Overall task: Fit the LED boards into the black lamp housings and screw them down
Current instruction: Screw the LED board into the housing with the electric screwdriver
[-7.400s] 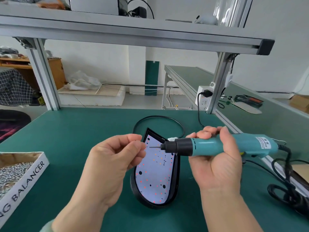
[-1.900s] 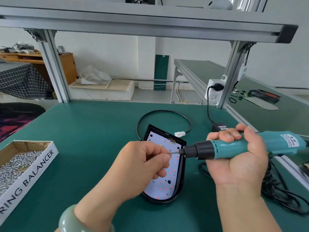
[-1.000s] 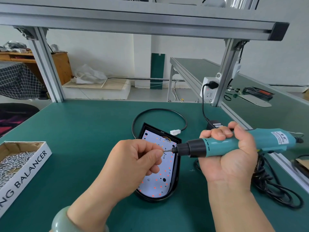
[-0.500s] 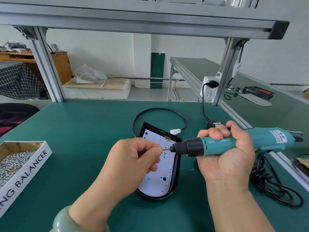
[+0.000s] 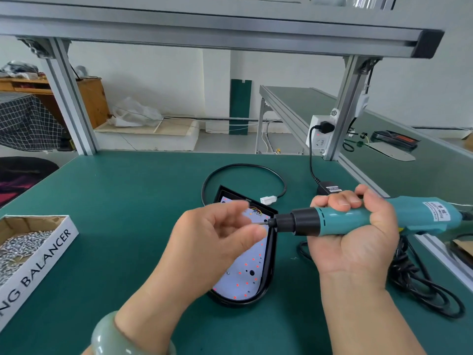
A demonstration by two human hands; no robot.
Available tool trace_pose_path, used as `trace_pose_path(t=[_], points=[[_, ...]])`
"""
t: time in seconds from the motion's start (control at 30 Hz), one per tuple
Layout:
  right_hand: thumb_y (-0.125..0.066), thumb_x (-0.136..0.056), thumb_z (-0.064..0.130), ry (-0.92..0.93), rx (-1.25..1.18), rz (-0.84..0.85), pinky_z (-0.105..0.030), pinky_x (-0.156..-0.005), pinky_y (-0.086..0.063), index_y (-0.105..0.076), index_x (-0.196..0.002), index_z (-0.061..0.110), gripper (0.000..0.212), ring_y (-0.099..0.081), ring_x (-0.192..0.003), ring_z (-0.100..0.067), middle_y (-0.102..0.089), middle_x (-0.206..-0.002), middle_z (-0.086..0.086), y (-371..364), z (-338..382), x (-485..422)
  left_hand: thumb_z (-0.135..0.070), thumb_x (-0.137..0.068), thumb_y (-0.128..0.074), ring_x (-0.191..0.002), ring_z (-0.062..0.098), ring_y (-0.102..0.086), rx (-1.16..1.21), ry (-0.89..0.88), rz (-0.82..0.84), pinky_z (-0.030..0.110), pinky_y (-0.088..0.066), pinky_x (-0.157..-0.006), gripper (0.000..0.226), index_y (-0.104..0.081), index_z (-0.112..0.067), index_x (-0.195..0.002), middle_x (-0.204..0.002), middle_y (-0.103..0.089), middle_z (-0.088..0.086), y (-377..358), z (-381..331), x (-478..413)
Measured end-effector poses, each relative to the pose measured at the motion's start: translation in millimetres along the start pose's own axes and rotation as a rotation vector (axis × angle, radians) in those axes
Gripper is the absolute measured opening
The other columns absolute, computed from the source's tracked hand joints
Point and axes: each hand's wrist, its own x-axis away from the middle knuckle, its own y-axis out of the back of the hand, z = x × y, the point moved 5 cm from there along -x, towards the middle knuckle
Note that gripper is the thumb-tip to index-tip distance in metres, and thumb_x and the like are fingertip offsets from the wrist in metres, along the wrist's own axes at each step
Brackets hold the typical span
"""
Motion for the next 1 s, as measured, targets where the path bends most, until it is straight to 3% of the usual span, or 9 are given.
trace_pose_path(t=[0.1,0.2,0.33,0.4,0.5,0.57,0.63,0.77,1.0], points=[[-0.05,-0.091,0.016,0.028,0.004,-0.011,-0.023,-0.063,-0.046,-0.05,-0.073,0.019,0.018,-0.043,-0.049,-0.008,-0.043,-0.061,0.01,3,9,-6,-0.055,-0.062,-0.069,-0.075,-0.014,-0.062,-0.095,-0.012,-0.205,0.0,-0.041,-0.059,0.058,-0.066,-0.026,-0.112,-0.091,-0.071,-0.019,24,8,-10],[-0.051,-0.092,0.014,0.057,0.063,-0.035,-0.022,-0.061,-0.043,-0.046,-0.073,0.019,0.02,-0.042,-0.049,-0.009,-0.043,-0.059,0.009,6,13,-14,-0.048,-0.077,-0.066,-0.092,-0.001,-0.061,-0.264,0.148,-0.274,0.016,-0.042,-0.076,0.065,-0.053,-0.019,-0.134,-0.117,-0.063,-0.01,38,31,-20],[-0.051,-0.092,0.01,0.121,0.188,-0.067,-0.022,-0.06,-0.041,-0.046,-0.072,0.019,0.022,-0.041,-0.048,-0.011,-0.043,-0.057,0.008,2,15,-24,-0.036,-0.085,-0.067,-0.065,0.001,-0.066,-0.224,0.325,0.01,0.013,-0.046,-0.054,0.04,-0.062,-0.021,-0.122,-0.08,-0.073,-0.013,16,53,-20],[-0.053,-0.091,0.01,0.129,0.186,-0.055,-0.023,-0.061,-0.042,-0.047,-0.072,0.019,0.021,-0.042,-0.048,-0.011,-0.044,-0.057,0.008,0,17,-27,-0.036,-0.086,-0.065,-0.063,-0.001,-0.066,-0.246,0.312,0.015,0.013,-0.046,-0.054,0.038,-0.062,-0.019,-0.12,-0.076,-0.073,-0.013,14,52,-21],[-0.053,-0.092,0.011,0.127,0.183,-0.049,-0.023,-0.06,-0.043,-0.048,-0.072,0.019,0.022,-0.042,-0.049,-0.011,-0.044,-0.057,0.008,3,18,-26,-0.033,-0.085,-0.067,-0.089,0.009,-0.062,-0.508,0.13,-0.214,0.023,-0.043,-0.077,0.048,-0.056,-0.017,-0.129,-0.104,-0.065,-0.008,29,40,-21],[-0.052,-0.092,0.011,0.12,0.191,-0.047,-0.023,-0.06,-0.043,-0.047,-0.072,0.019,0.022,-0.042,-0.049,-0.011,-0.044,-0.057,0.008,8,17,-24,-0.019,-0.083,-0.069,-0.081,0.004,-0.057,-0.537,-0.169,-0.323,0.02,-0.041,-0.07,0.025,-0.068,-0.02,-0.108,-0.092,-0.063,-0.011,28,12,-12],[-0.052,-0.092,0.011,0.104,0.189,-0.055,-0.024,-0.063,-0.041,-0.047,-0.073,0.019,0.02,-0.042,-0.05,-0.012,-0.044,-0.058,0.008,11,16,-23,-0.014,-0.082,-0.066,-0.075,0.004,-0.057,-0.56,-0.312,-0.187,0.017,-0.043,-0.066,0.014,-0.073,-0.025,-0.088,-0.081,-0.065,-0.015,10,-8,-7],[-0.051,-0.09,0.009,0.107,0.19,-0.076,-0.024,-0.062,-0.041,-0.048,-0.074,0.018,0.018,-0.042,-0.05,-0.013,-0.044,-0.059,0.007,15,15,-21,-0.018,-0.089,-0.058,-0.082,0.017,-0.06,-0.904,-0.093,0.341,0.027,-0.049,-0.071,0.011,-0.067,-0.025,-0.087,-0.085,-0.066,-0.005,-46,3,-13],[-0.05,-0.09,0.008,0.099,0.226,-0.09,-0.025,-0.062,-0.04,-0.048,-0.072,0.018,0.02,-0.042,-0.049,-0.013,-0.042,-0.06,0.006,17,11,-21,-0.012,-0.085,-0.053,-0.08,0.025,-0.051,-1.206,-0.105,0.357,0.029,-0.039,-0.065,0.022,-0.065,-0.02,-0.101,-0.099,-0.063,0.003,-66,12,-22]])
